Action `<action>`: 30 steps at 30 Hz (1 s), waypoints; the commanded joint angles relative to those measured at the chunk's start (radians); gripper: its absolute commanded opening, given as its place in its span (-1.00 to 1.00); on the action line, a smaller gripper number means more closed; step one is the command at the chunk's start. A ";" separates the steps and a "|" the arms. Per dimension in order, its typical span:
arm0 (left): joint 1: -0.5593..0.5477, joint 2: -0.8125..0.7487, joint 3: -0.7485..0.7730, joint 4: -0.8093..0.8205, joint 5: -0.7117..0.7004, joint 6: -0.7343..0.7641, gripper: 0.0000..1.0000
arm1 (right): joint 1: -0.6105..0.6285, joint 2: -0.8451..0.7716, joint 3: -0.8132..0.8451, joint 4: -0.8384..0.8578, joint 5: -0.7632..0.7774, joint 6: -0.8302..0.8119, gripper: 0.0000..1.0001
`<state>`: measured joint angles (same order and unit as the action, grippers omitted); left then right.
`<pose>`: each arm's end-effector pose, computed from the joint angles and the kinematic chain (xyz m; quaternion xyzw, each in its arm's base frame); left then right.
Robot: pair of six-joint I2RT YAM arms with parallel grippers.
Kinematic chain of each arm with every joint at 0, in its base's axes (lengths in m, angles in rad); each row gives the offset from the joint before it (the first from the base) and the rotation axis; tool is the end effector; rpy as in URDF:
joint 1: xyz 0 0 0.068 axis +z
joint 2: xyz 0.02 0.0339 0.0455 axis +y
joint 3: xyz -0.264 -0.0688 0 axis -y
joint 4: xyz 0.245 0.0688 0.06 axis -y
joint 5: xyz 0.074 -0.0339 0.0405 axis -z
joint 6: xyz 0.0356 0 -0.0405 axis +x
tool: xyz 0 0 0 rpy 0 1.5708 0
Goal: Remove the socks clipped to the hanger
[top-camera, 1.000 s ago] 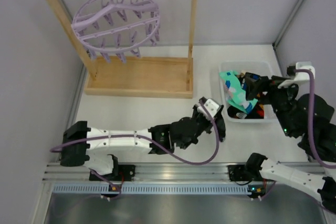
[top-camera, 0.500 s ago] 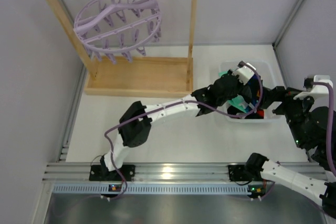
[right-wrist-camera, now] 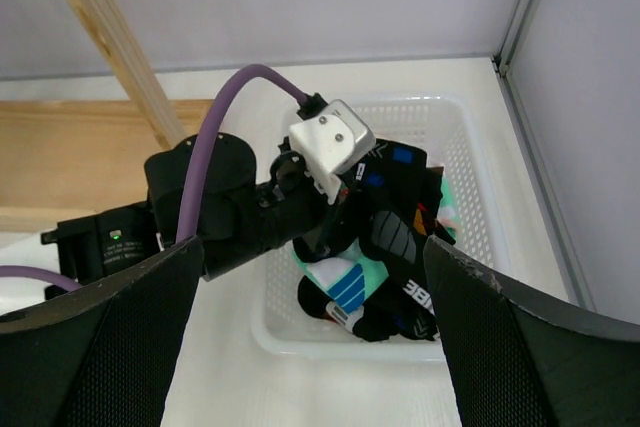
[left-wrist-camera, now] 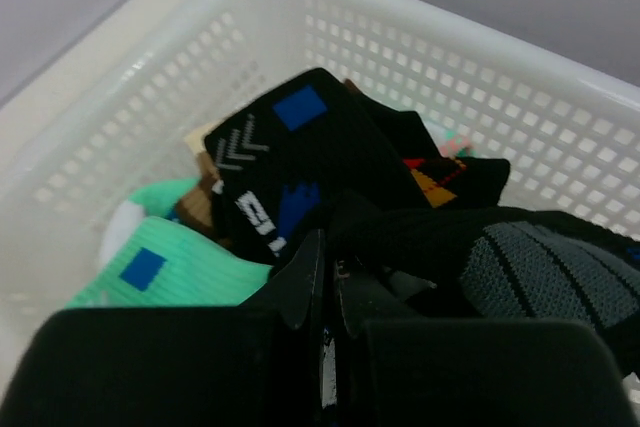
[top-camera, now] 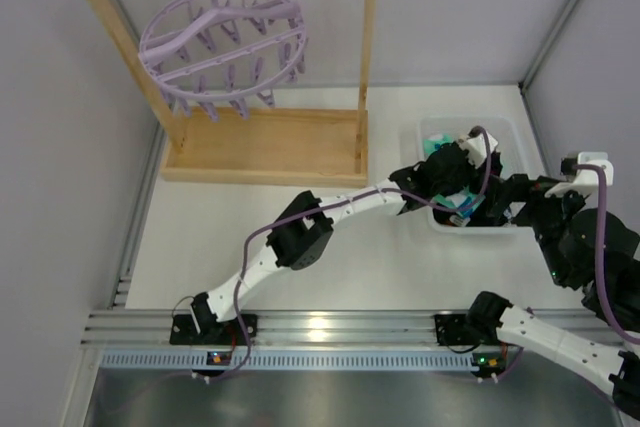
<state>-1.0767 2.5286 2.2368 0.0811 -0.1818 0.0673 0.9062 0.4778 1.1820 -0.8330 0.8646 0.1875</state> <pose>0.2876 -0.5203 0.2296 0.3712 0.6820 -0.2410 0.5823 0.0397 0.0067 0.4268 0.0191 0.7357 0.0429 0.6756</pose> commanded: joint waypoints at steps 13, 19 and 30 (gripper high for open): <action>-0.009 -0.045 0.043 -0.067 0.090 -0.142 -0.42 | -0.004 -0.010 -0.035 0.011 -0.093 0.038 0.76; -0.009 -0.161 -0.011 -0.069 0.059 -0.169 0.47 | -0.006 -0.013 -0.010 0.000 -0.082 0.040 0.76; 0.033 -0.428 -0.267 -0.069 -0.136 -0.280 0.96 | -0.006 -0.016 0.025 0.015 -0.110 0.018 0.79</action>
<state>-1.0760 2.2238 2.0506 -0.0025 -0.2169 -0.1360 0.9062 0.4725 1.1721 -0.8280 0.7620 0.2153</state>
